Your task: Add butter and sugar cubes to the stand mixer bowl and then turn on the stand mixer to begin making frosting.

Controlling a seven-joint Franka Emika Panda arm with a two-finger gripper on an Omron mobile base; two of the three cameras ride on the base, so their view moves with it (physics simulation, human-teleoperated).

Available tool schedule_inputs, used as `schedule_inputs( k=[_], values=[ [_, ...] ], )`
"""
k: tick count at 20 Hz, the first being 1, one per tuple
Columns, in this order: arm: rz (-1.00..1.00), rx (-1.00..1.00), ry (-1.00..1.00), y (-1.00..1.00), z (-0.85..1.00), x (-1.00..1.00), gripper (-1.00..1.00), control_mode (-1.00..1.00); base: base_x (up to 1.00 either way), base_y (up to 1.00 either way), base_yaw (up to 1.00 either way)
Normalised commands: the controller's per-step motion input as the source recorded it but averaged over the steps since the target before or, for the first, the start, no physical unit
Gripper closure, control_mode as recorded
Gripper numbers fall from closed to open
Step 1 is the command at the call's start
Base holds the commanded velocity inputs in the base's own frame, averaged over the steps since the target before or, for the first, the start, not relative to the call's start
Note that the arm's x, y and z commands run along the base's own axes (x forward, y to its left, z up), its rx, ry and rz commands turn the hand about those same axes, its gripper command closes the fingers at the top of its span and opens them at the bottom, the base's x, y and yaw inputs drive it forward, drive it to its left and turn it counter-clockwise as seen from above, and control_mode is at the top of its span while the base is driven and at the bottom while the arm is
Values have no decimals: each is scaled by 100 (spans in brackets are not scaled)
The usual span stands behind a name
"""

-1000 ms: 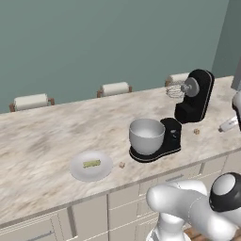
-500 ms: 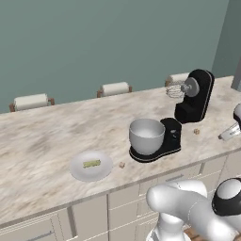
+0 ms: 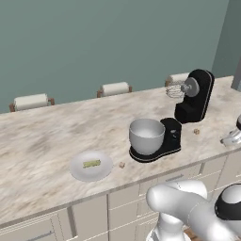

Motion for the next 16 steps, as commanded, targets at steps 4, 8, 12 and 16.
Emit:
schedule_inputs(
  k=[4, 8, 12, 16],
  values=[
    [13, 1, 4, -1, -19, 29, -100, -100, 0, 0, 0],
    [19, 2, 4, -2, -22, 27, -100, -100, 0, 0, 0],
    [18, 12, 0, -29, -9, 11, -100, -100, 0, 0, 0],
    [1, 27, 0, -25, -6, 6, -100, -100, 0, 0, 0]
  ],
)
